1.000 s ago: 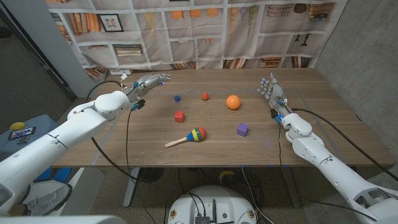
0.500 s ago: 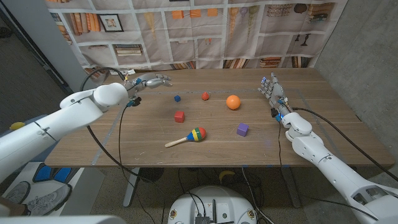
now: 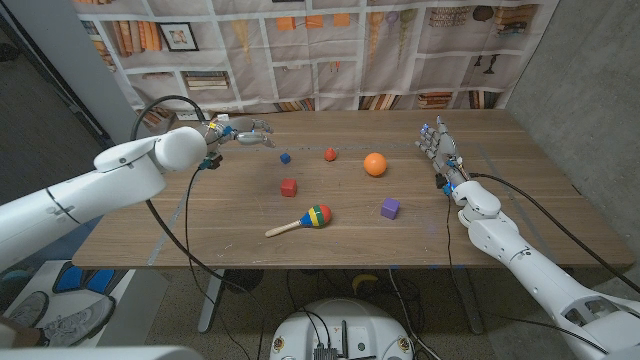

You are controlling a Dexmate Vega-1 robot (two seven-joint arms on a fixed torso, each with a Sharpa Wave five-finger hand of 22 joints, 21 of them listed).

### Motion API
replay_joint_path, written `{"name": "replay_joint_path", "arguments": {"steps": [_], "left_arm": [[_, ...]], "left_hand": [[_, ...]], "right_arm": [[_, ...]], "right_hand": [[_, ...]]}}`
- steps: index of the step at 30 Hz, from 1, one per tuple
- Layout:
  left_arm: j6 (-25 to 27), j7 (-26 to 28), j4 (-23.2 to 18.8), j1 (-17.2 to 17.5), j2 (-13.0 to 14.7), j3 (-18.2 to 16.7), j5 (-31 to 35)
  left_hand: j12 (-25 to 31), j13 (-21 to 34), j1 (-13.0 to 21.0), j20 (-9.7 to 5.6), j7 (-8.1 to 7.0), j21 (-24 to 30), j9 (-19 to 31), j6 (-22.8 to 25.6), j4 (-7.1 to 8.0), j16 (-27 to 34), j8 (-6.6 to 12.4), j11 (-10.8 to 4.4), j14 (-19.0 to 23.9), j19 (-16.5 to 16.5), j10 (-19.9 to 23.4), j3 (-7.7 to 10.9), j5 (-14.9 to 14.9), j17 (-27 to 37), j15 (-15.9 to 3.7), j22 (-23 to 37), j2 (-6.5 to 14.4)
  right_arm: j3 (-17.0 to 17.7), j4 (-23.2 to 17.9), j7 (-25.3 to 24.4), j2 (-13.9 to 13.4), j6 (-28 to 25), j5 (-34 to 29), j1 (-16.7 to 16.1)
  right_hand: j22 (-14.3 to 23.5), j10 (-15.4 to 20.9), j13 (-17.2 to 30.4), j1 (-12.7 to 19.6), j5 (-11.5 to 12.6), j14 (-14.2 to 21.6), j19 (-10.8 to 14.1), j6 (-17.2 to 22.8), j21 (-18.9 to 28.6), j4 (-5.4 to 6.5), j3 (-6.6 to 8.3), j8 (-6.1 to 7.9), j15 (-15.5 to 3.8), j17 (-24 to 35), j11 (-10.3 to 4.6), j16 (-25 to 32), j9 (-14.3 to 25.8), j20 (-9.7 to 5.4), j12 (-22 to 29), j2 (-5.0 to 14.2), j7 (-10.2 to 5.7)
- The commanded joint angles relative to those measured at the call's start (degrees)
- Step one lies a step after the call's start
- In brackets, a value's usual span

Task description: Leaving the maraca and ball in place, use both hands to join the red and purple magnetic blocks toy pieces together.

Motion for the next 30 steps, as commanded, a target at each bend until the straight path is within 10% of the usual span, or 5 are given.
{"name": "replay_joint_path", "arguments": {"steps": [1,30], "left_arm": [[2.40,-9.96,-4.27,-3.34,2.21,2.94,10.21],[10.62,-29.54,-6.47,-5.69,-9.22,13.04,45.87]], "left_hand": [[-0.33,0.27,1.26,-1.53,-0.71,-0.33,0.35,-0.27,0.02,-0.05,-0.42,0.21,-1.08,-1.07,-1.59,-0.24,-0.14,0.21,-0.90,0.12,-1.26],[-0.25,0.25,7.14,0.08,-0.75,-0.46,0.38,-1.84,0.36,0.07,-0.86,1.33,-6.99,-6.64,-7.16,-0.48,-0.28,0.27,1.12,0.17,-4.56]], "right_arm": [[0.18,0.91,0.36,0.17,0.46,0.29,0.15],[1.39,0.32,0.54,-0.57,0.90,1.63,-1.74]], "right_hand": [[0.18,0.32,-0.04,-0.26,0.26,0.21,0.08,0.06,0.37,-0.14,0.50,0.29,0.10,0.08,0.05,0.24,0.15,-0.03,0.47,0.18,-0.42],[0.19,0.37,-0.05,-0.60,0.33,0.25,0.04,0.04,0.40,-0.21,0.67,0.30,0.08,-0.32,0.06,0.35,0.15,-0.04,0.48,0.20,-0.51]]}}
